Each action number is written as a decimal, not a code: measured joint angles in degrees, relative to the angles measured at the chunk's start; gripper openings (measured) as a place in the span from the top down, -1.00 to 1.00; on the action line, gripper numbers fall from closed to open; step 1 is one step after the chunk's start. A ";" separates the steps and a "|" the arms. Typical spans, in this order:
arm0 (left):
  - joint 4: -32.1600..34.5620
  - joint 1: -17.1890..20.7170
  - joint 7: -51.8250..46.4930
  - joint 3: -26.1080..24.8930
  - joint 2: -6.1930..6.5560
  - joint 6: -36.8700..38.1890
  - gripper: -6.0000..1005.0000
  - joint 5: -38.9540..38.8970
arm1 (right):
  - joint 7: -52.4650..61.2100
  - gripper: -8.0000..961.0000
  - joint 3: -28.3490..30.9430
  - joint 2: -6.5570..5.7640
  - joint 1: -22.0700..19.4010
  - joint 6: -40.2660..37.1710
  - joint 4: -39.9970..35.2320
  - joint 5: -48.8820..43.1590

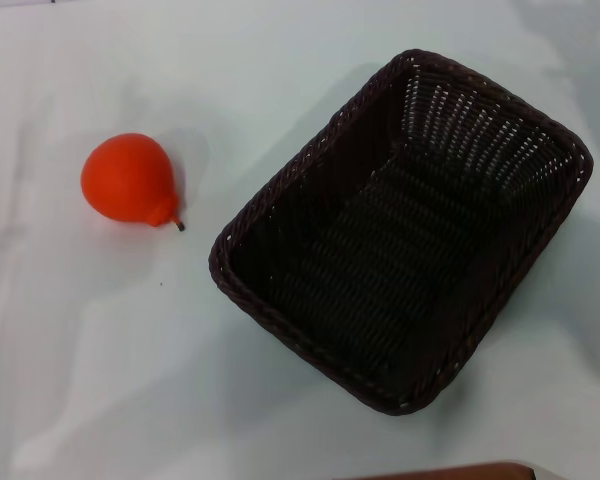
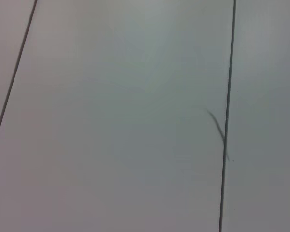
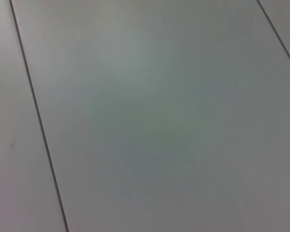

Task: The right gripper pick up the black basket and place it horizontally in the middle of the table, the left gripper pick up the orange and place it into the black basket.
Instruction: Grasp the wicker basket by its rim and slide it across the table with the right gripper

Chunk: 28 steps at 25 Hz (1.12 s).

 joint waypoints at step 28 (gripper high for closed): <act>-0.12 0.06 0.00 -0.56 0.11 2.66 -0.79 -0.56 | 80.51 -0.97 -36.77 -6.53 4.88 9.75 -54.80 -47.14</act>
